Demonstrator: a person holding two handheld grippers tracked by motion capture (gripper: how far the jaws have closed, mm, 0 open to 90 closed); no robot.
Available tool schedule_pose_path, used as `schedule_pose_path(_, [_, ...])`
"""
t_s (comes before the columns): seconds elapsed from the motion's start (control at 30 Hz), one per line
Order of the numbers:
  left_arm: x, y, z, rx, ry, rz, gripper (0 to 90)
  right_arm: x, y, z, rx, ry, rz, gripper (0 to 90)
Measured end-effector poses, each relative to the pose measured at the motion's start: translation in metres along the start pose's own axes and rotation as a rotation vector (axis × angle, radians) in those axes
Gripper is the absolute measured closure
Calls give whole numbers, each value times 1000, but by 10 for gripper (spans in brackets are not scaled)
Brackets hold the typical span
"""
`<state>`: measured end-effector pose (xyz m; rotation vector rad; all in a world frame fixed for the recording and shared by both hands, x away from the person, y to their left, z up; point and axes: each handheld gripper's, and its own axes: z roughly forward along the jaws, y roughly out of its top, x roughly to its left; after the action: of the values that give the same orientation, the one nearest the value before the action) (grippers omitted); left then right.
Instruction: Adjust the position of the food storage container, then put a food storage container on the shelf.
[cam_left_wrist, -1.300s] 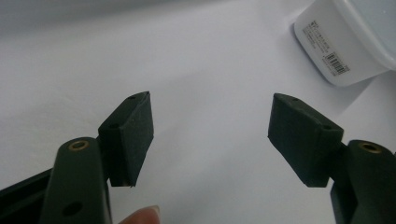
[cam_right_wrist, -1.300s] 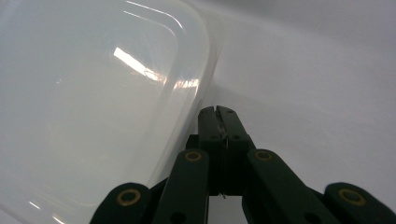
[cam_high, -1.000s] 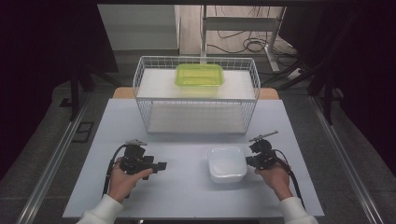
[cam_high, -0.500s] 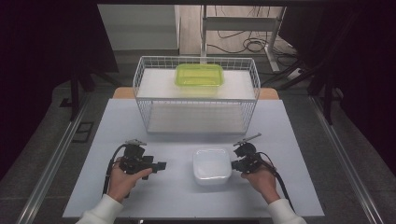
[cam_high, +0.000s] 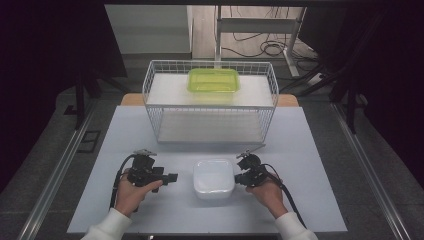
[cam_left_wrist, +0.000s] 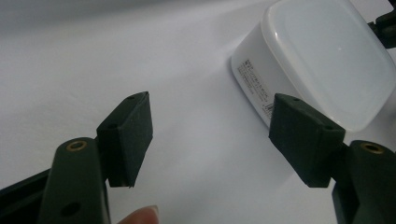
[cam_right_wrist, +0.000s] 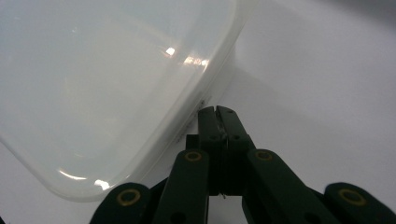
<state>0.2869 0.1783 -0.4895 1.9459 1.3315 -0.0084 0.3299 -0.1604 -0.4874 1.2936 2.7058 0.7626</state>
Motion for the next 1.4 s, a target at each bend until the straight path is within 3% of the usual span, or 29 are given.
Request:
schedule_pose_path(0.2, [2, 0, -1, 0, 2, 0, 299, 4, 2, 5, 0, 6, -17, 884])
schedule_pose_path(0.4, [3, -1, -3, -11, 0, -6, 298, -2, -4, -6, -29, -1, -8, 879])
schedule_pose_path(0.6, [2, -1, -5, -27, -3, -9, 298, -14, -16, -29, -118, -15, 30, 774])
schedule_pose_path(0.63, [1, -1, -7, -34, -3, -7, 298, -18, -20, -35, -159, -6, 55, 648])
schedule_pose_path(0.67, [1, -1, -7, -34, -3, -7, 298, -18, -20, -35, -159, -6, 55, 648])
schedule_pose_path(0.7, [1, 0, -7, -38, -4, -8, 298, -22, -26, -41, -191, 5, 71, 523])
schedule_pose_path(0.73, [1, 0, -7, -38, -4, -8, 298, -22, -26, -41, -191, 5, 71, 523])
schedule_pose_path(0.77, [0, 0, -7, -41, -5, -9, 298, -27, -32, -46, -233, 38, 101, 433])
schedule_pose_path(0.8, [0, 0, -7, -41, -5, -9, 298, -27, -32, -46, -233, 38, 101, 433])
schedule_pose_path(0.83, [0, 0, -7, -41, -5, -8, 298, -35, -35, -51, -273, 86, 138, 371])
schedule_pose_path(0.87, [-1, 0, -7, -41, -5, -6, 298, -35, -35, -51, -273, 86, 138, 371])
schedule_pose_path(0.9, [-1, 0, -7, -40, -7, -4, 296, -41, -36, -55, -318, 133, 173, 331])
schedule_pose_path(1.03, [-1, 0, -8, -44, -11, -8, 294, -43, -36, -54, -337, 187, 190, 298])
schedule_pose_path(1.4, [-4, 0, -10, -66, -26, -17, 292, -38, -35, -48, -322, 216, 173, 289])
